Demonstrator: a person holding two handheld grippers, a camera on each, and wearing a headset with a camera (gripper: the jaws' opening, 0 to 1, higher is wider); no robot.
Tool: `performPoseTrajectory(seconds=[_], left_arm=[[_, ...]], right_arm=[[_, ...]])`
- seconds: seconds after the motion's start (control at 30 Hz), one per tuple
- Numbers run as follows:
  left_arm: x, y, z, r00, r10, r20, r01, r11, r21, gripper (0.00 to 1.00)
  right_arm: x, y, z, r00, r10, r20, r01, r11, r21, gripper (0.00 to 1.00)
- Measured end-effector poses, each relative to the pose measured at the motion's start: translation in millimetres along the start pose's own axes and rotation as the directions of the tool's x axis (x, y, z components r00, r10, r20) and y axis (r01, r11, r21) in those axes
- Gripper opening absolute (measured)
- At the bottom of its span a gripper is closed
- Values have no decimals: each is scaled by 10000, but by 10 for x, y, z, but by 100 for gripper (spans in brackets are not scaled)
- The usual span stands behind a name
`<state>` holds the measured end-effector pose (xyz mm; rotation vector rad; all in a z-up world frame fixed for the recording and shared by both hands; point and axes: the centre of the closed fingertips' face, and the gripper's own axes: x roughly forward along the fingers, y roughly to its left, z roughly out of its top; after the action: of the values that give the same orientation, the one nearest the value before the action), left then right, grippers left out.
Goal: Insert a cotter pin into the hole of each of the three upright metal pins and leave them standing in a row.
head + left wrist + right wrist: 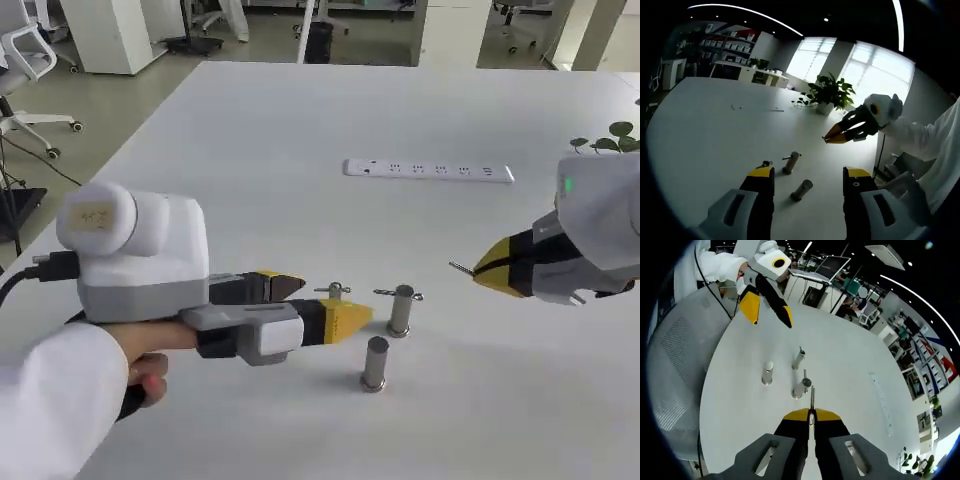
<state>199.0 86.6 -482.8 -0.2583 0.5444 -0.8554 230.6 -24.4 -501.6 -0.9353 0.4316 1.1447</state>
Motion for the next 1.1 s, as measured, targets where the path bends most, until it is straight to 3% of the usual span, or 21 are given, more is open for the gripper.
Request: performPoseTrajectory(seconds=[0.07,0.27,0.43,0.67,0.93,1.1], left_arm=[[80,-58,-41,9988,-252,-430,248,9996,-98,52],[297,-183,-12,9949,-779,-635,764,9968,-255,44],[494,-277,-117,9871,-1109,-1153,1094,9938,-196,39],[654,-404,-227,9746,-1590,-1575,1536,9871,-462,30],[697,-518,-215,9654,-2176,-1438,2028,9730,-1106,16],[701,-514,-201,9656,-2206,-1373,2056,9718,-1155,9]], right_arm=[[-33,28,26,9996,-251,95,252,9996,-91,0],[-93,149,42,9976,-686,84,688,9972,-281,0],[-79,263,24,9969,-791,-26,788,9953,-570,0],[-78,373,79,9955,-934,131,941,9924,-788,0],[-61,424,133,9960,-858,238,876,9925,-854,0],[-41,461,198,9960,-821,342,851,9918,-954,0]])
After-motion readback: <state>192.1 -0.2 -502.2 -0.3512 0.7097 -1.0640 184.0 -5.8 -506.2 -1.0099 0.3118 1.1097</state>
